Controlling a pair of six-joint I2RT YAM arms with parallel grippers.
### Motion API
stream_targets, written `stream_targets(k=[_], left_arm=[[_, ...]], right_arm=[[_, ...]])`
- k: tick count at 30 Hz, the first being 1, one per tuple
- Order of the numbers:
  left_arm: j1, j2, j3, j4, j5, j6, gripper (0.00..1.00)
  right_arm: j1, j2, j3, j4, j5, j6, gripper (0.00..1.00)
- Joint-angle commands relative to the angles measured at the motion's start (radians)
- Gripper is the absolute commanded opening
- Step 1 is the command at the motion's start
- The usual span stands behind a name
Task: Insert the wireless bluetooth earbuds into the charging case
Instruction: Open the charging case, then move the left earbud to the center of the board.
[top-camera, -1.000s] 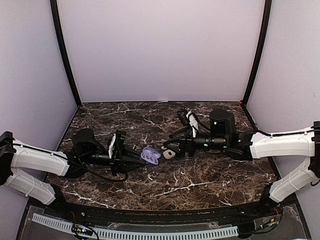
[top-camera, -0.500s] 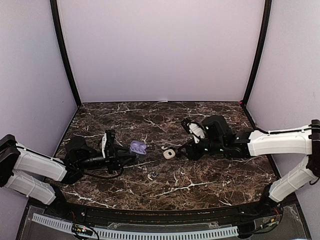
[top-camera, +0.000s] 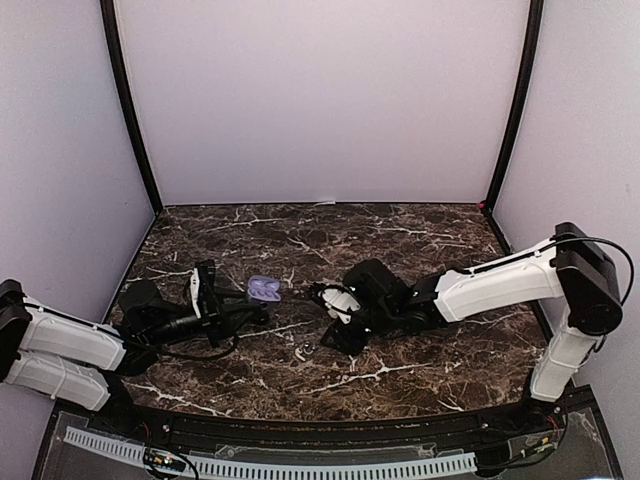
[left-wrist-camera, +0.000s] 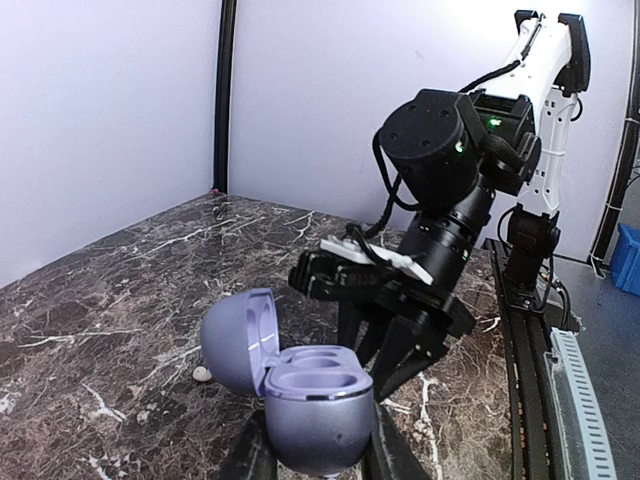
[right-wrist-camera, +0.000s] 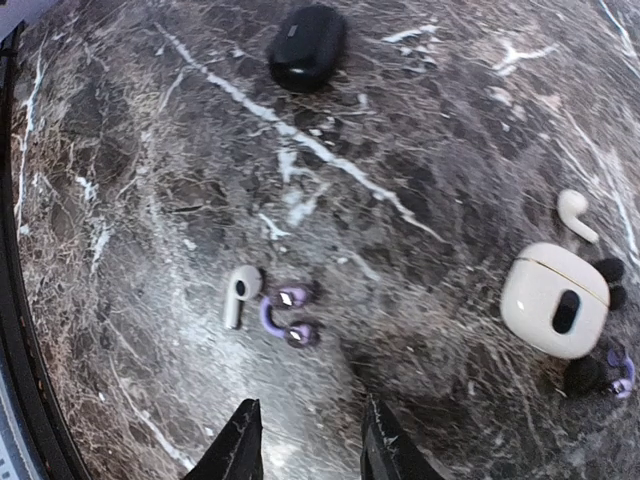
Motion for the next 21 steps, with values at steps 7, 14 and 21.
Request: stream_targets(k=[7,14,21], left_arm=[[0.006,-0.066,-0.025,0.031,-0.062,0.023,0.08],[0.006,-0.082,-0.026,0.020,-0.065,0.025,0.09],[0.007,-0.083,-0.024,0.016,-0.060,0.025,0.09]], right_arm=[[0.062,0.162,0.178,-0.032,0.100,-0.064,0.35],[0.065,0.229,0.257,-0.067,0.148,-0.062,0.37],[0.078,0.257,0.259,-0.073,0.153,-0.066,0.40]])
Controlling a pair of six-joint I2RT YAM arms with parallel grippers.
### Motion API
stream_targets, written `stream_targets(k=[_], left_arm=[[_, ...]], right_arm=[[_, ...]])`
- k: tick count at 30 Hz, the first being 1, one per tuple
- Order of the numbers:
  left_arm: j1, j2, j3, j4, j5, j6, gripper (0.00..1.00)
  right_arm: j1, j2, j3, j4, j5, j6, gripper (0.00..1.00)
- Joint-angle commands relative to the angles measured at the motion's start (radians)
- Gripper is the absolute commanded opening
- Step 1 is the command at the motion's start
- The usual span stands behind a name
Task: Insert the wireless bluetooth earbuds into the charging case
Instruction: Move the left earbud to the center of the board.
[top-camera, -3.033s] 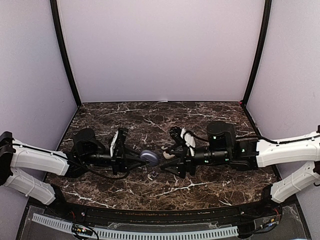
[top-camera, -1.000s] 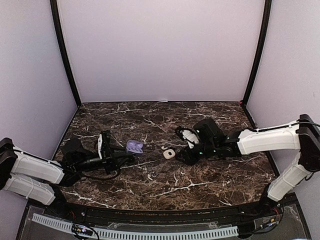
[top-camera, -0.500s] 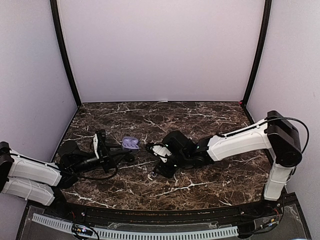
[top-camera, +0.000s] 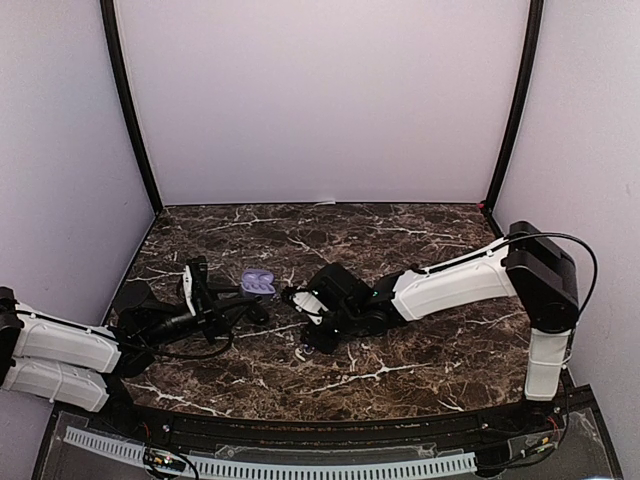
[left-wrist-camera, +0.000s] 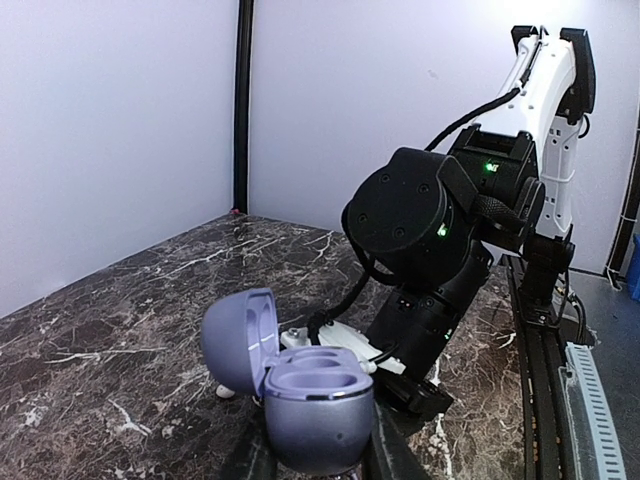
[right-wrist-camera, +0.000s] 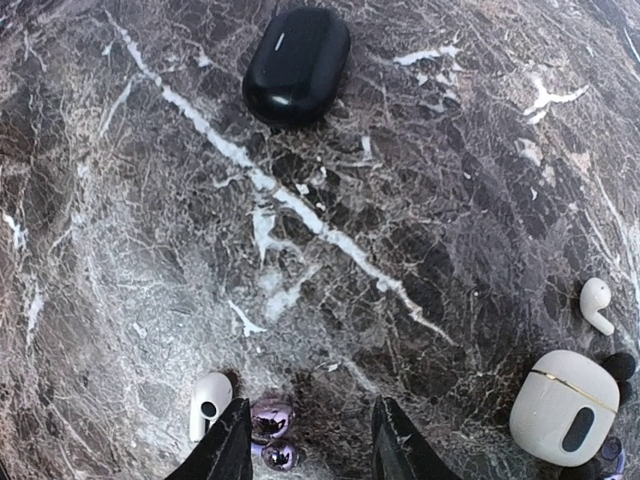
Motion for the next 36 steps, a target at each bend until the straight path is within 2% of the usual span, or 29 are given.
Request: stream_targets(k=[1,8,18,24,31,33,36], left_arm=[[0.007,-0.017,-0.009,0.018,0.001,0.012,0.09],[0.007,-0.011,-0.010,0.019,-0.001,0.015,0.09],[0.006,-0.001,-0.009,0.023,0.003,0.016,0.09],[0.007,0.005,-0.008,0.027,0.011,0.015,0.09],[0.006,0.006,-0.008,0.027,0.012,0.016,0.09],[0.007,0.007,-0.006,0.027,0.014,0.016,0.09],[0.007,0.009,-0.006,0.028,0.017,0.015,0.09]], right_arm=[[0.017,0.023,0.012,-0.014,0.022,-0.005,0.40],[0.016,0.018,-0.010,-0.041,0.094,0.022,0.40],[-0.019,-0.098,-0.178,-0.048,0.264,0.068,0.39],[-0.056,-0.189,-0.250,-0.052,0.259,0.104,0.39],[-0.112,-0.381,-0.346,0.004,0.082,0.152,0.43],[-0.134,-0.423,-0.372,0.009,0.080,0.161,0.39],[-0.155,-0.445,-0.396,-0.006,0.109,0.163,0.19]])
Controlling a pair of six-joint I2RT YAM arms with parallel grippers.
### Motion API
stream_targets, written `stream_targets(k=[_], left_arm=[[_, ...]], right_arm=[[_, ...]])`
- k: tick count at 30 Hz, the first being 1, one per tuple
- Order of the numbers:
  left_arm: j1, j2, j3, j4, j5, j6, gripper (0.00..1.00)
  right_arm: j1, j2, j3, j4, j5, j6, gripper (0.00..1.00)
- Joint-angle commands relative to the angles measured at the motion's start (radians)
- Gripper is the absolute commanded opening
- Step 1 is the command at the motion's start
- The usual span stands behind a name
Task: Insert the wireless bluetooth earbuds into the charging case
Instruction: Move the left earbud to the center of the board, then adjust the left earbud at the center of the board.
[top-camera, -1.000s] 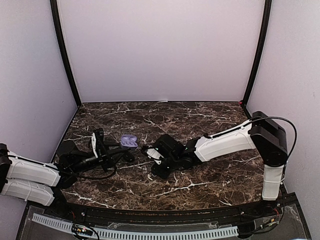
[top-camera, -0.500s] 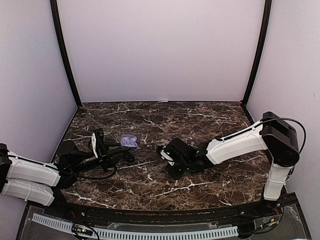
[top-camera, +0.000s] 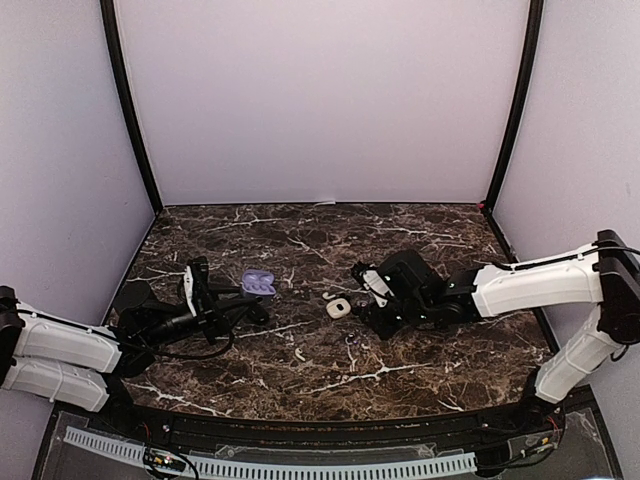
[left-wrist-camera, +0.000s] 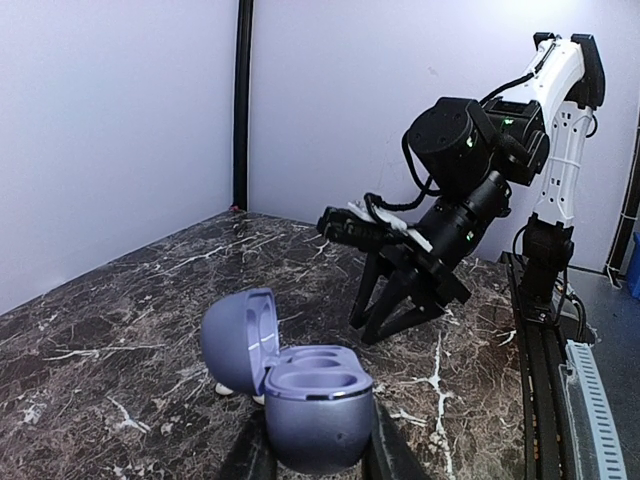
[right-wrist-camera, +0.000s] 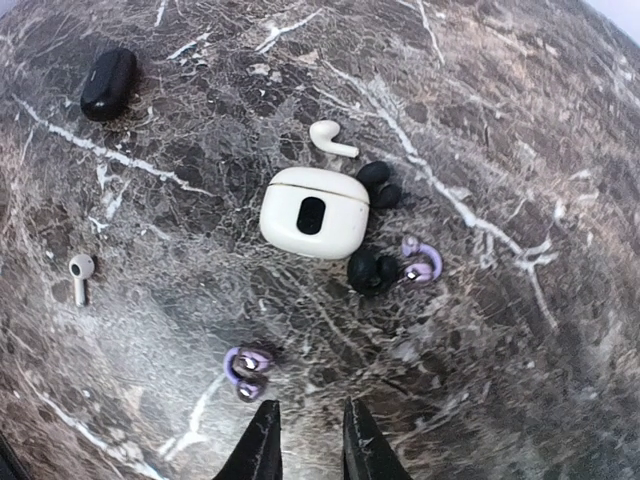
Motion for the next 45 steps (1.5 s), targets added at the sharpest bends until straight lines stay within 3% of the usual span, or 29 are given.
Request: stream_targets(k=[1,3,13,26,36,45], left_arm=[[0.005,0.001,-0.005,0.028,0.018,0.014,0.09],[0.006,0.003,-0.005,0.028,0.018,0.012,0.09],[0.006,0.012,-0.003,0.033,0.023,0.012,0.09],[0.006,0.015,-0.002,0.033,0.026,0.014,0.09],[0.005,0.015,0.000,0.030,0.034,0.012,0.09],[0.005,0.015,0.002,0.028,0.048,0.013,0.10]], right_arm=[[-0.030,-0.027,-0.040,0.018,-0.005,0.027,0.13],[-0.030,-0.014,-0.042,0.010,-0.018,0.029,0.00],[-0.028,0.084,-0.076,0.101,-0.132,0.066,0.00],[0.062,0.253,0.017,0.121,-0.150,0.054,0.00],[0.116,0.172,0.043,0.169,-0.223,0.068,0.00],[0.011,0.105,0.088,0.014,-0.259,0.033,0.20]])
